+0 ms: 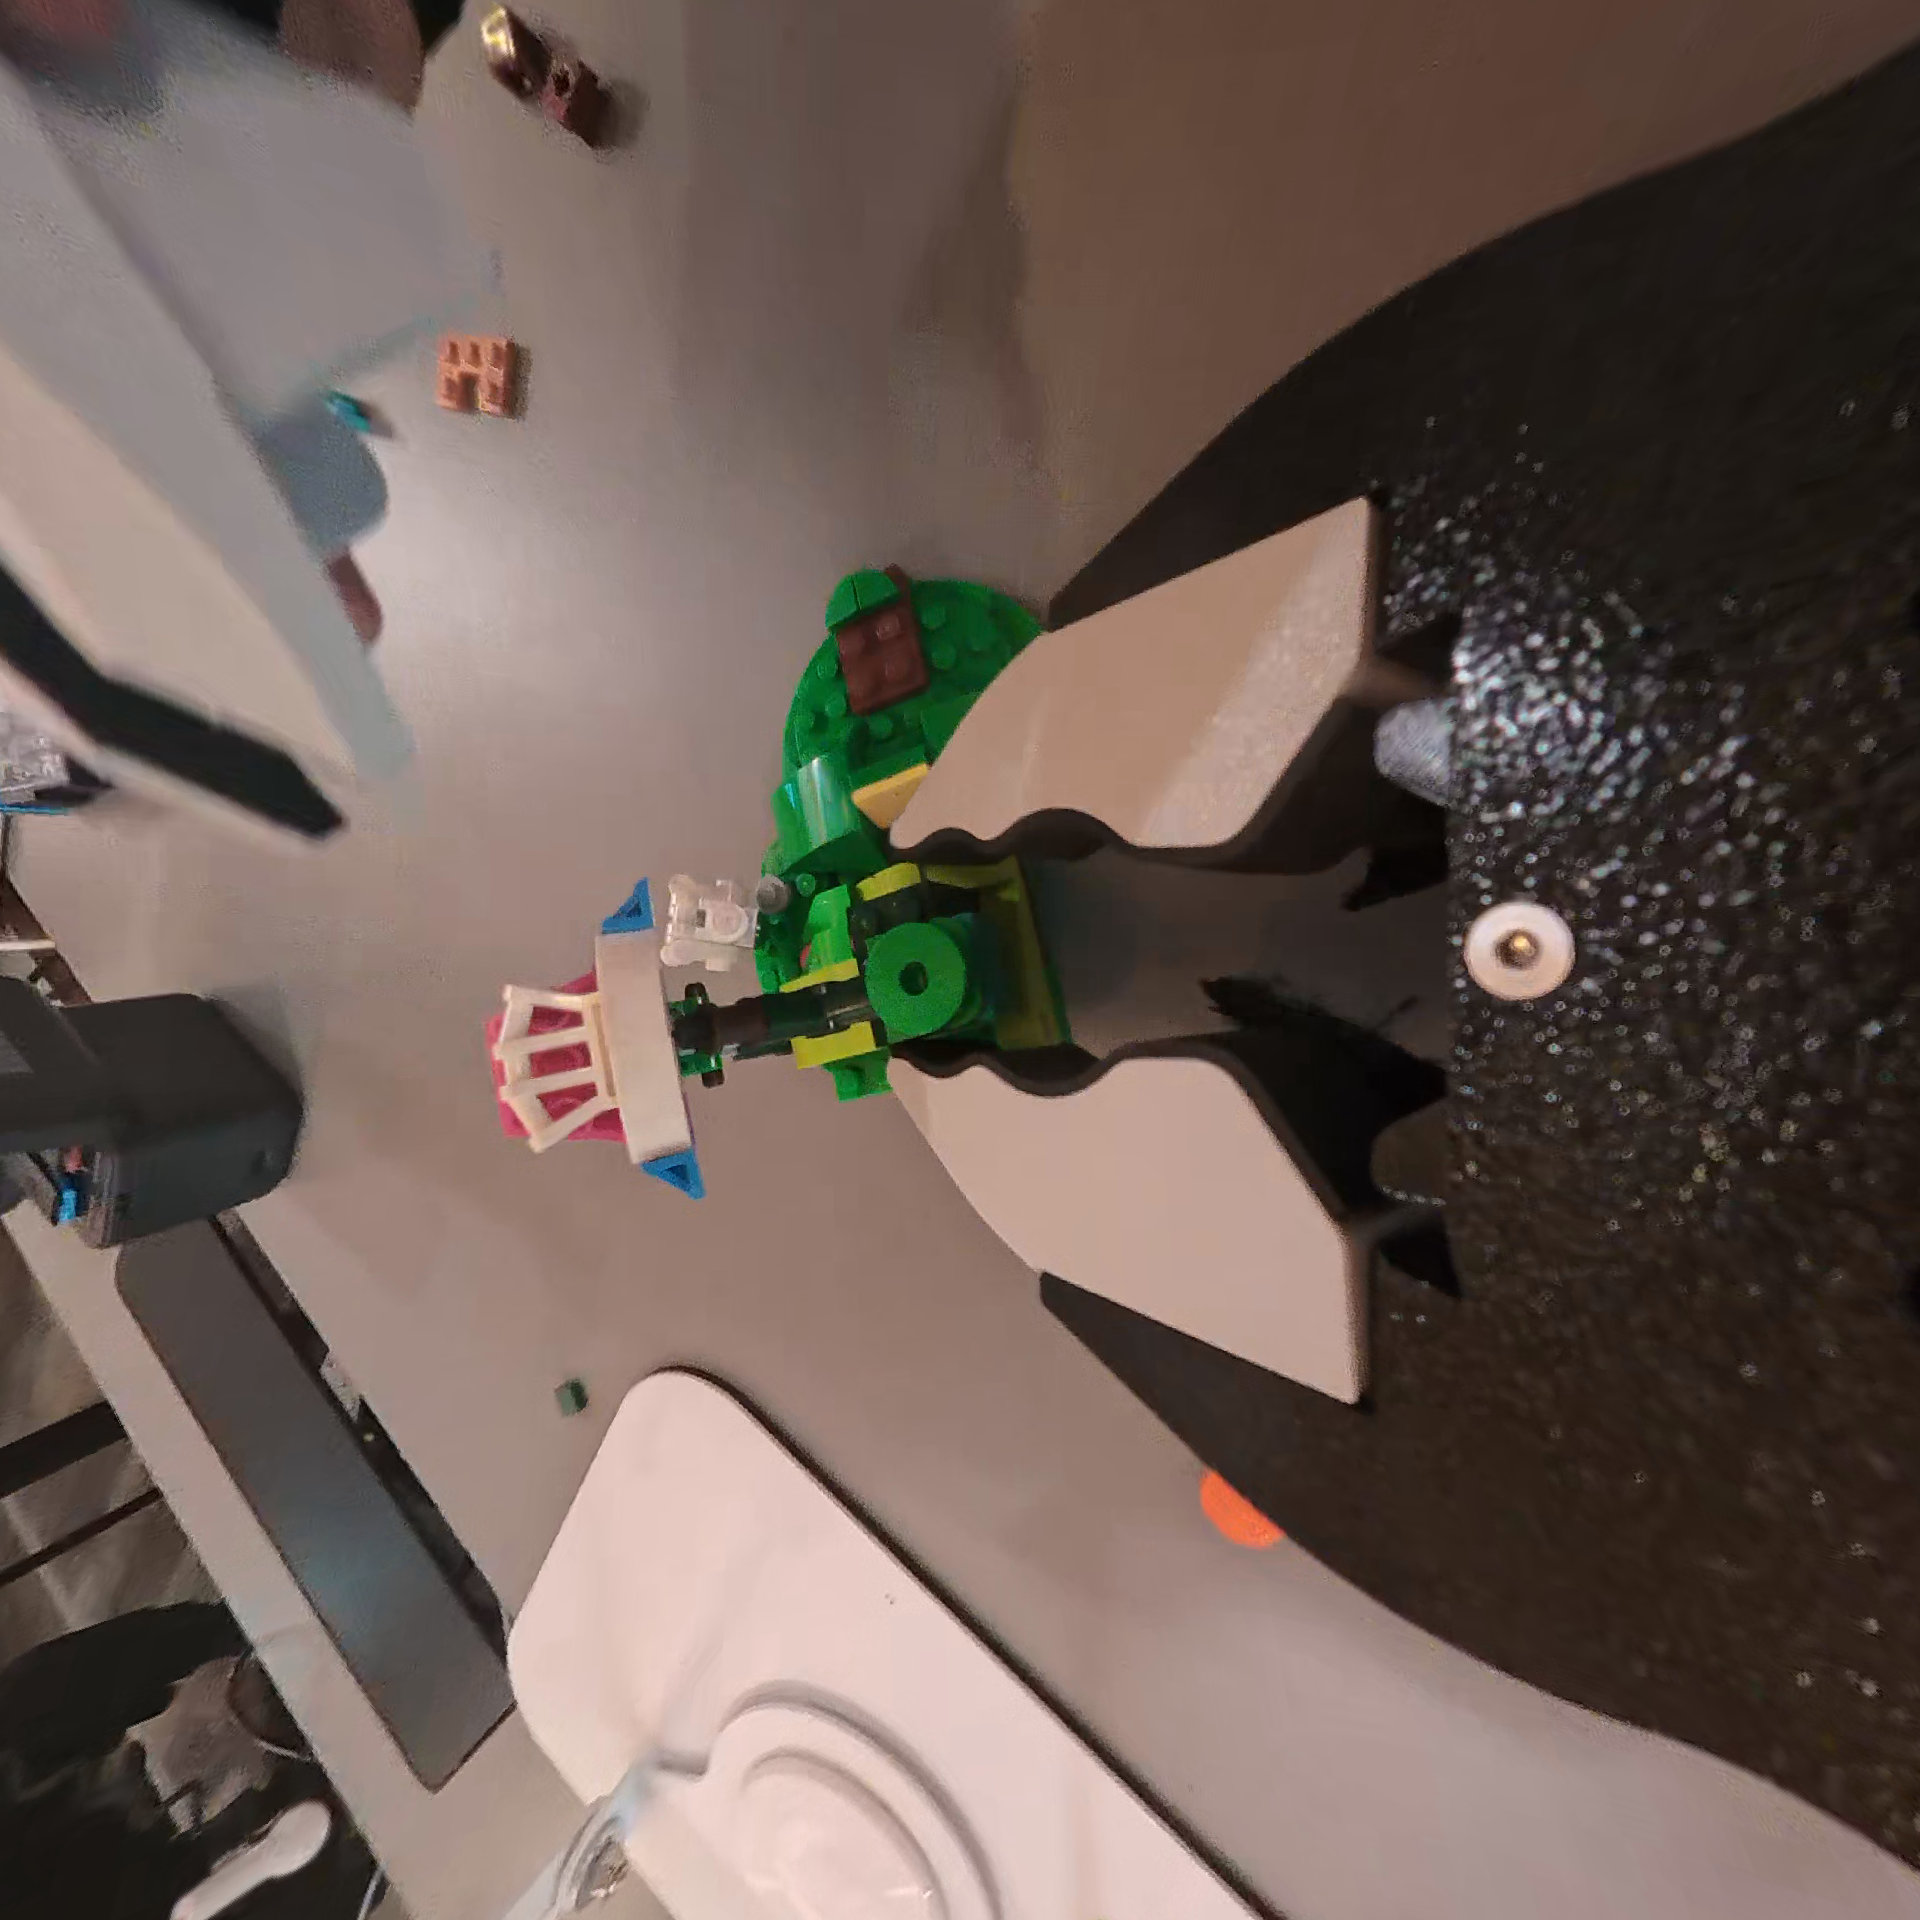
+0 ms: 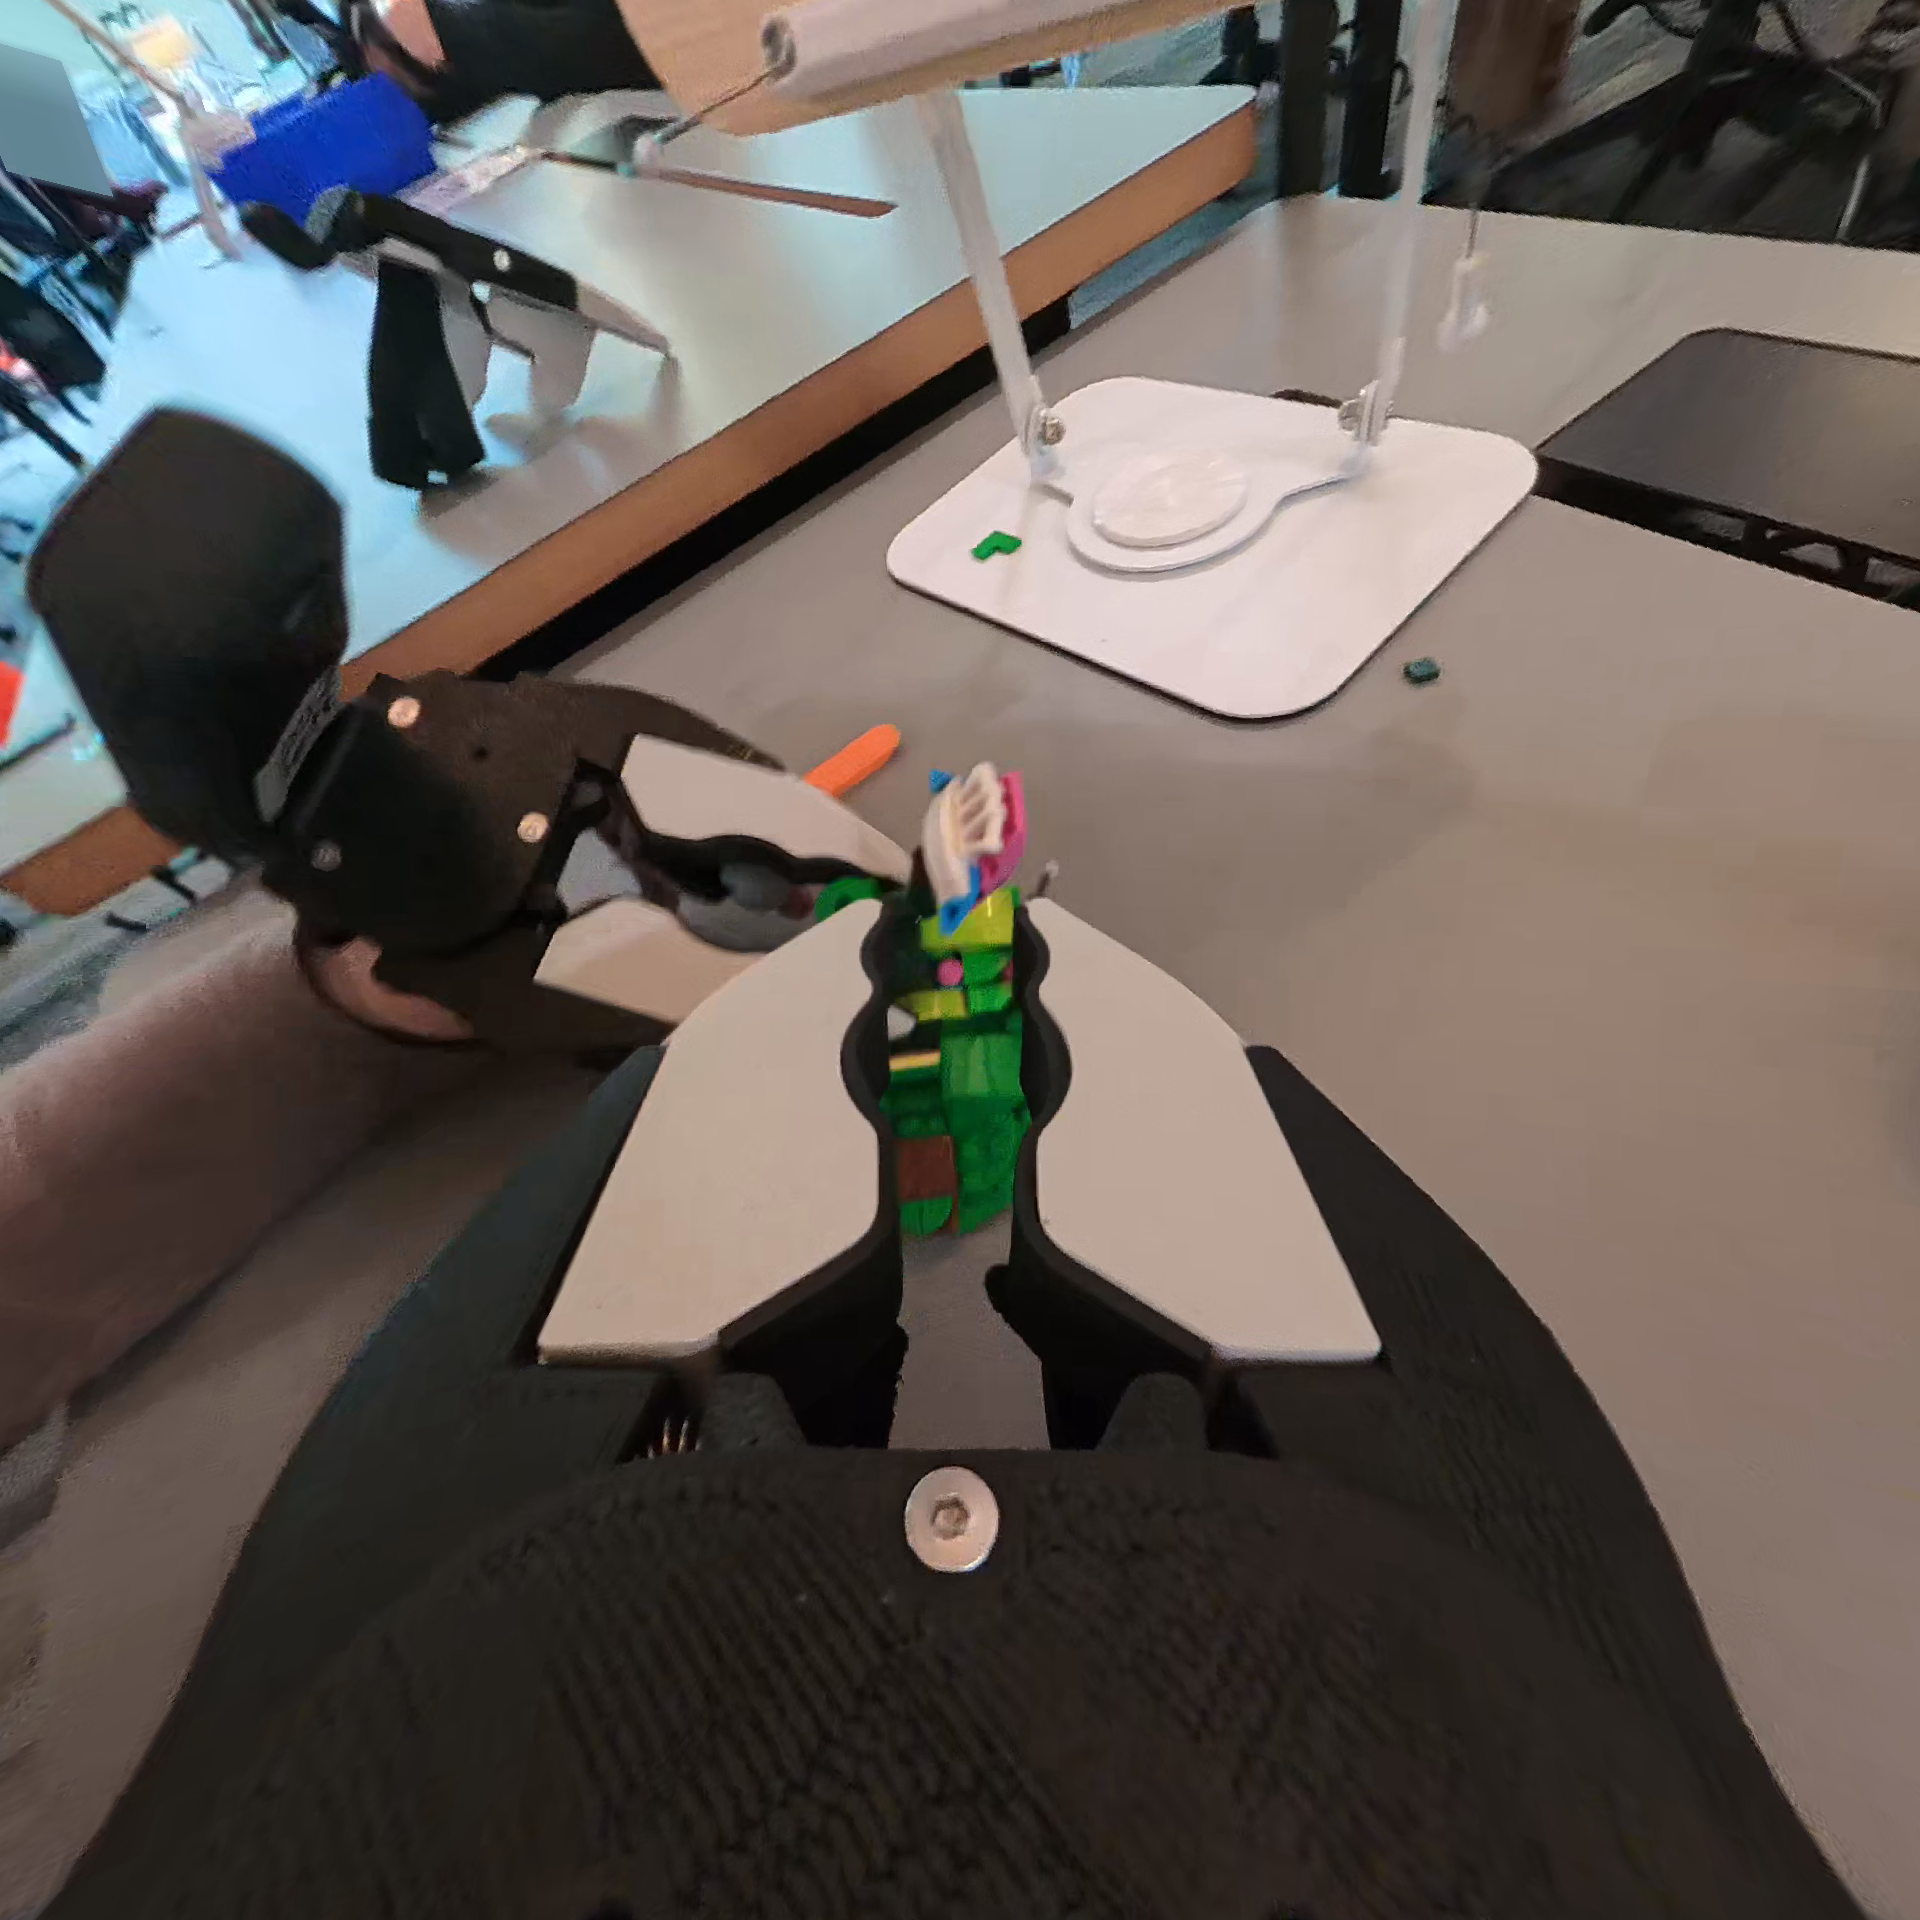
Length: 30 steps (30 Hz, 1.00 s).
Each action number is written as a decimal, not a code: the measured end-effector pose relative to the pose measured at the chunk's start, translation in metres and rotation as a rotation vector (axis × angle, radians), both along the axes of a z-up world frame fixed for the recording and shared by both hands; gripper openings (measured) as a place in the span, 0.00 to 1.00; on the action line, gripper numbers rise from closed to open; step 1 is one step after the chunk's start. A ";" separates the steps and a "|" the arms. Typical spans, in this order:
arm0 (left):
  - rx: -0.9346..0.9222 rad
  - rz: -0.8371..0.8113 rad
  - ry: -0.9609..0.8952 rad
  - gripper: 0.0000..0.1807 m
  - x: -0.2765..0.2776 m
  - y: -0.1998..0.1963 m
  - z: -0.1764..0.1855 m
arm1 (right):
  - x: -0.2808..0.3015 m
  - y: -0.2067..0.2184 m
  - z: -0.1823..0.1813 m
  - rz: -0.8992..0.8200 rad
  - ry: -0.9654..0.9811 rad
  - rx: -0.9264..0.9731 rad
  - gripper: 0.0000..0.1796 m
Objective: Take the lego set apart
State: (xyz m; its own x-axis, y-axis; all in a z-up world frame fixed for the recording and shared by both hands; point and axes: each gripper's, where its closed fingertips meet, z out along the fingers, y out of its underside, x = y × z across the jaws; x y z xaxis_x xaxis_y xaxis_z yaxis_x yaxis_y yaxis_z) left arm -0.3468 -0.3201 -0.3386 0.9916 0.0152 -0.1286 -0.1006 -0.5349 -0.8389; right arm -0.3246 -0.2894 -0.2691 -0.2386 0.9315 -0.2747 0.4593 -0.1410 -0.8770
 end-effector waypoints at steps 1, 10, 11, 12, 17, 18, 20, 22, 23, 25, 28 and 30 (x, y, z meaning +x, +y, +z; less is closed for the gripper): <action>-0.003 0.003 -0.009 0.17 0.000 0.000 -0.001 | 0.007 -0.004 -0.002 0.007 0.000 0.027 0.11; -0.026 0.077 -0.081 0.26 -0.010 -0.006 -0.002 | 0.021 -0.047 -0.061 0.185 0.011 0.572 0.14; -0.039 0.086 -0.090 0.25 -0.010 -0.006 -0.004 | 0.020 -0.051 -0.064 0.203 0.013 0.603 0.15; -0.061 0.085 -0.094 0.24 -0.010 -0.006 -0.008 | 0.019 -0.055 -0.068 0.218 0.003 0.627 0.17; -0.080 0.059 -0.097 0.19 -0.004 0.001 -0.010 | 0.009 -0.053 -0.075 0.173 -0.082 0.554 0.21; -0.084 0.062 -0.116 0.18 -0.004 0.001 -0.010 | 0.006 -0.047 -0.076 0.153 -0.093 0.594 0.20; -0.081 0.054 -0.160 0.17 -0.002 0.002 -0.009 | 0.002 -0.046 -0.080 0.156 -0.108 0.630 0.20; -0.087 0.056 -0.199 0.17 -0.001 0.001 -0.010 | 0.001 -0.047 -0.082 0.163 -0.127 0.628 0.19; -0.089 0.054 -0.224 0.16 -0.001 0.000 -0.009 | 0.002 -0.048 -0.083 0.175 -0.138 0.606 0.19; -0.107 0.030 -0.227 0.16 -0.002 -0.001 -0.010 | 0.002 -0.050 -0.084 0.183 -0.142 0.553 0.17; -0.155 -0.014 -0.248 0.16 -0.002 0.000 -0.010 | 0.002 -0.050 -0.084 0.181 -0.145 0.539 0.16; -0.163 -0.037 -0.293 0.16 -0.001 0.000 -0.010 | 0.002 -0.050 -0.084 0.179 -0.145 0.534 0.16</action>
